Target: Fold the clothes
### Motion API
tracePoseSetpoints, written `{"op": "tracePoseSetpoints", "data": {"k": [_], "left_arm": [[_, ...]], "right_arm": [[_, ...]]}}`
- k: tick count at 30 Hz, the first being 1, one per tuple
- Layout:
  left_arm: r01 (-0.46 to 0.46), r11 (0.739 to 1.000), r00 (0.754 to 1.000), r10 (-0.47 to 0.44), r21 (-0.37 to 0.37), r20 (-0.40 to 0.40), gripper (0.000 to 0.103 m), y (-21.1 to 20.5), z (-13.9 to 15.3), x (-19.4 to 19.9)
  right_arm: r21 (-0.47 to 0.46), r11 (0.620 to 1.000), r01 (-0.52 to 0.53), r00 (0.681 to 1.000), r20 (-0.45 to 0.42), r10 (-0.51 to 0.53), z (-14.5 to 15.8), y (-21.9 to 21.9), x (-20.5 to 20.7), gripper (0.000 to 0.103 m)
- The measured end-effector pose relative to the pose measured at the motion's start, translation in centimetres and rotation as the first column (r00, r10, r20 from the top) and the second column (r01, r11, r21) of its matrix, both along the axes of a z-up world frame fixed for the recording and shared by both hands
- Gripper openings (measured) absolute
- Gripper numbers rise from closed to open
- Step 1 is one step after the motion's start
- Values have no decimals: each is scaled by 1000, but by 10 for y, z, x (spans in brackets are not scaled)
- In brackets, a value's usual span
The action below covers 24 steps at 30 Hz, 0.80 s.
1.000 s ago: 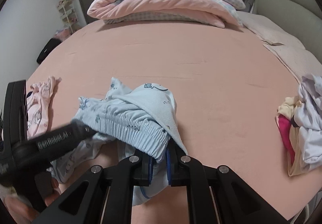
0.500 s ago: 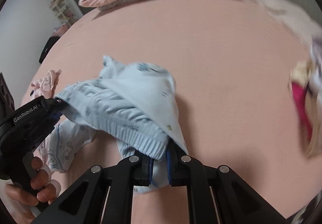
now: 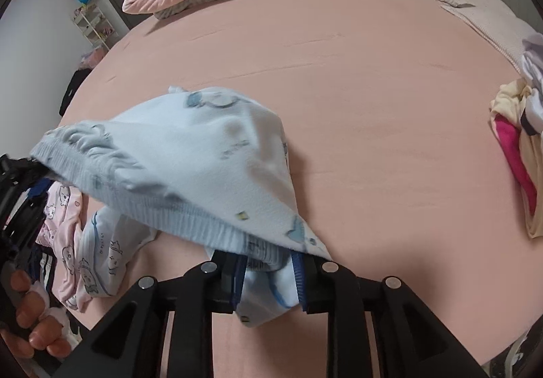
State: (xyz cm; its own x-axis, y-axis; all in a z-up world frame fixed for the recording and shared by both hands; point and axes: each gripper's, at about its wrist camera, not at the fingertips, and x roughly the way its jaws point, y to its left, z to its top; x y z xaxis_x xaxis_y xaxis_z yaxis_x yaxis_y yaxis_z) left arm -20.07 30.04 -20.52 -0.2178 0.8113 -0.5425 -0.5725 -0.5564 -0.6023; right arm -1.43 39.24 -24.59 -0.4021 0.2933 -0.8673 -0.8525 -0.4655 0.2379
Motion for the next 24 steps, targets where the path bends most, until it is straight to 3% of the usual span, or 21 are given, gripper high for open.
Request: {"op": "tracePoseSetpoints", "data": {"k": [8, 16, 22, 24], "left_arm": [[-68, 997, 996, 65, 45, 55, 11, -20, 0, -13], [-83, 996, 995, 80, 41, 67, 11, -29, -1, -14], [-91, 996, 994, 91, 11, 57, 11, -30, -1, -14], [-88, 996, 995, 88, 3, 41, 11, -31, 1, -12]], "right_arm": [[49, 998, 40, 999, -13, -39, 5, -6, -2, 23], [-16, 999, 43, 999, 3, -43, -14, 5, -10, 25], [68, 997, 34, 998, 51, -37, -9, -4, -7, 24], [97, 994, 45, 997, 61, -51, -3, -4, -4, 19]]}}
